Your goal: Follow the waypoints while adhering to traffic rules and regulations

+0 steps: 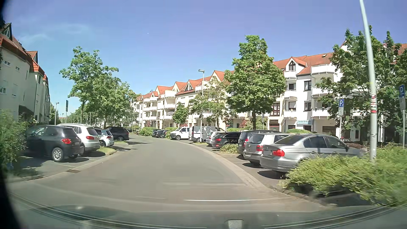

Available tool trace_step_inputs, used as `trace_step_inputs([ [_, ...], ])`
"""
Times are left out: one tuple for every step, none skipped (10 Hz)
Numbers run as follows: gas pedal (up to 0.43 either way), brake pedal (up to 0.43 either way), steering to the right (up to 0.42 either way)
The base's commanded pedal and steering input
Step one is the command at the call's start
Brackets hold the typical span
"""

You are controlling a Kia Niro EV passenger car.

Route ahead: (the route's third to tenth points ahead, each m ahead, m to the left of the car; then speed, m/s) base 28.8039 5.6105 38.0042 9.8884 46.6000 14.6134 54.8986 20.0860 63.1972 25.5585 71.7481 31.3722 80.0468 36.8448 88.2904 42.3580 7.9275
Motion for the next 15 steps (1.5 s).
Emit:
trace_step_inputs([
  [0.0,0.03,-0.047],
  [0.0,0.03,-0.048],
  [0.0,0.03,-0.048],
  [0.0,0.03,-0.046],
  [0.0,0.03,-0.046],
  [0.0,0.03,-0.046],
  [0.0,0.03,-0.045],
  [0.0,0.03,-0.044],
  [0.0,0.03,-0.043],
  [0.0,0.03,-0.048],
  [0.0,0.03,-0.05],
  [0.0,0.03,-0.053],
  [0.0,0.03,-0.054],
  [0.008,0.03,-0.055],
  [0.008,0.03,-0.054],
])
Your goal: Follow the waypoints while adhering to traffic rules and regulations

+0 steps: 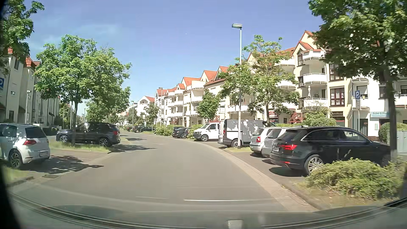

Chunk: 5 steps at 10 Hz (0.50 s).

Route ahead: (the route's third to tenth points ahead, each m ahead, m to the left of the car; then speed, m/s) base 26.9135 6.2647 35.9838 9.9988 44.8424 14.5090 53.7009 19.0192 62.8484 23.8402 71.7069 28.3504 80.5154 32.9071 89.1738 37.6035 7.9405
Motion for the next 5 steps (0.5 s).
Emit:
trace_step_inputs([
  [0.008,0.03,-0.054],
  [0.008,0.03,-0.054],
  [0.008,0.03,-0.054],
  [0.008,0.03,-0.054],
  [0.008,0.03,-0.053],
])
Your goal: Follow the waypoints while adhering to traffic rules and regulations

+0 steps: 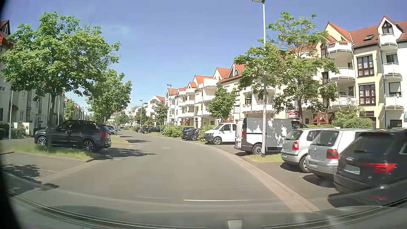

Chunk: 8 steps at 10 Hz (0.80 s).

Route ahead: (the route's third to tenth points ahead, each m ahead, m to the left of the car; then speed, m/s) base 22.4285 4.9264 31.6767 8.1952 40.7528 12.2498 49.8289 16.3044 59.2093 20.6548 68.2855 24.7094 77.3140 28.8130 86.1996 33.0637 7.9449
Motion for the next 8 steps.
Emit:
trace_step_inputs([
  [0.008,0.03,-0.053],
  [0.008,0.03,-0.053],
  [0.008,0.03,-0.052],
  [0.008,0.03,-0.051],
  [0.008,0.03,-0.05],
  [0.008,0.03,-0.049],
  [0.008,0.03,-0.049],
  [0.008,0.03,-0.049],
])
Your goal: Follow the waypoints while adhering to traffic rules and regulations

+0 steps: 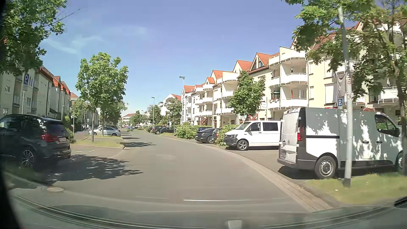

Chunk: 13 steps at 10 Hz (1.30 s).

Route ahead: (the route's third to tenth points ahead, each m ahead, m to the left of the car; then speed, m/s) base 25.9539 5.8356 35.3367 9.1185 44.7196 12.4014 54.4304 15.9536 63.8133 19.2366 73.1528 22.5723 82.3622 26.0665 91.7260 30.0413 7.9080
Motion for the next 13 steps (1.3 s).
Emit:
trace_step_inputs([
  [0.008,0.03,-0.049],
  [0.008,0.03,-0.05],
  [0.02,0.03,-0.049],
  [0.02,0.03,-0.049],
  [0.02,0.03,-0.049],
  [0.02,0.03,-0.049],
  [0.02,0.03,-0.049],
  [0.02,0.03,-0.049],
  [0.02,0.03,-0.049],
  [0.02,0.03,-0.049],
  [0.02,0.03,-0.049],
  [0.02,0.03,-0.049],
  [0.02,0.03,-0.051],
])
